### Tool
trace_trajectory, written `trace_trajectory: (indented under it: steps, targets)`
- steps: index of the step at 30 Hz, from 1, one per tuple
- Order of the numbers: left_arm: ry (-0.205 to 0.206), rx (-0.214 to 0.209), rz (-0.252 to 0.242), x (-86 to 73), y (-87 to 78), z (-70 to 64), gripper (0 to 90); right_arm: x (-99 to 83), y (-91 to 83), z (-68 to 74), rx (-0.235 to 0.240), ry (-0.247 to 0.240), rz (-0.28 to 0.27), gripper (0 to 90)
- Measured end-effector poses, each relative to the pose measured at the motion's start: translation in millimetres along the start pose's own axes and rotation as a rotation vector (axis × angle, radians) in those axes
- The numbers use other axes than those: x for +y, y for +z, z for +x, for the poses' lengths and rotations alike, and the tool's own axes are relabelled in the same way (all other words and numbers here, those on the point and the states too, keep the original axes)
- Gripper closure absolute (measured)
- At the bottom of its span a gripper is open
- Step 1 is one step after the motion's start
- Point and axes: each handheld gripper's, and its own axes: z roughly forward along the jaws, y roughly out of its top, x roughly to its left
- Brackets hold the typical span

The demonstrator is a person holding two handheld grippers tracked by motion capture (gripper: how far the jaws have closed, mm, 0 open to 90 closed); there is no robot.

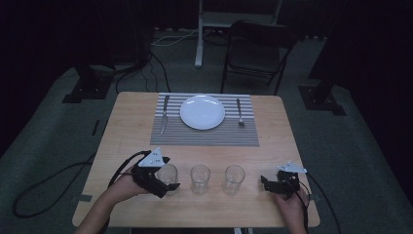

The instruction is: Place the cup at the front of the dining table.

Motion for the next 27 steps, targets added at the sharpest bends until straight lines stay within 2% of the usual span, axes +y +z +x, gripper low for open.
trace_trajectory:
  steps: [5, 11, 16, 27]
  targets:
    - [0.011, -0.017, 0.001, 11.5, 8.0, -4.2, 4.8, 0.0, 0.0, 0.0, 0.000, 0.000, 0.000, 12.5]
    - [0.045, -0.035, 0.030, 22.0, 16.5, -6.7, 4.8, 0.0, 0.0, 0.0, 0.000, 0.000, 0.000, 12.6]
    - [0.073, -0.047, 0.048, 36.7, 25.8, -10.6, 4.8, 0.0, 0.0, 0.0, 0.000, 0.000, 0.000, 12.6]
    - [0.091, -0.076, 0.075, 63.4, 49.8, -19.3, 4.8, 0.0, 0.0, -0.1, 0.001, 0.000, 0.000, 12.6]
